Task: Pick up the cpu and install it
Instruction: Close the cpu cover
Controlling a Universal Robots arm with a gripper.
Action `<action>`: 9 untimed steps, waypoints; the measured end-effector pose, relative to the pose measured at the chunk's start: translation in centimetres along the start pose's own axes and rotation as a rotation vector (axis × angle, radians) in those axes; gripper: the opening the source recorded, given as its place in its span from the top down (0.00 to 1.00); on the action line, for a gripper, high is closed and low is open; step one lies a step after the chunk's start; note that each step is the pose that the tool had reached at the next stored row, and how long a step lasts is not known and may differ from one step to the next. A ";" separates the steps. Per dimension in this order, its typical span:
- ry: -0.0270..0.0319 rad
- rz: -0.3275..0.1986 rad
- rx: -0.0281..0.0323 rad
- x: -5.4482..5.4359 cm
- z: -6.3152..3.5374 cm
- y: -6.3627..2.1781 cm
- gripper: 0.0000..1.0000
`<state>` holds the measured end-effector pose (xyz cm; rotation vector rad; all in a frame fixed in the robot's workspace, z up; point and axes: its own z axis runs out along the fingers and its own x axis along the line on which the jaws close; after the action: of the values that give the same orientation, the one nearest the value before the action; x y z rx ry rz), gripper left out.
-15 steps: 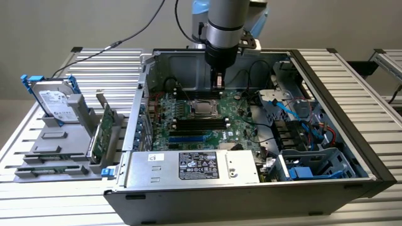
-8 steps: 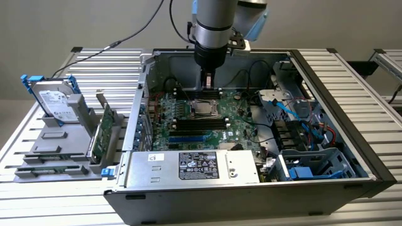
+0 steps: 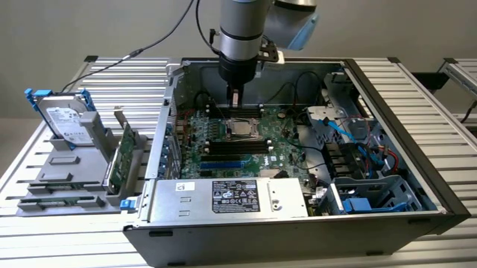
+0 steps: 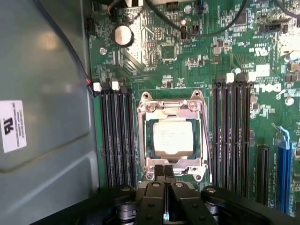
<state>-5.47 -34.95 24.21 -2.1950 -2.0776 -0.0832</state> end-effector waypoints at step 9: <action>0.0001 0.000 0.0000 -0.3 1.64 -0.57 0.89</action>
<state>-6.12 -34.97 22.59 -2.1947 -2.0778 -0.0833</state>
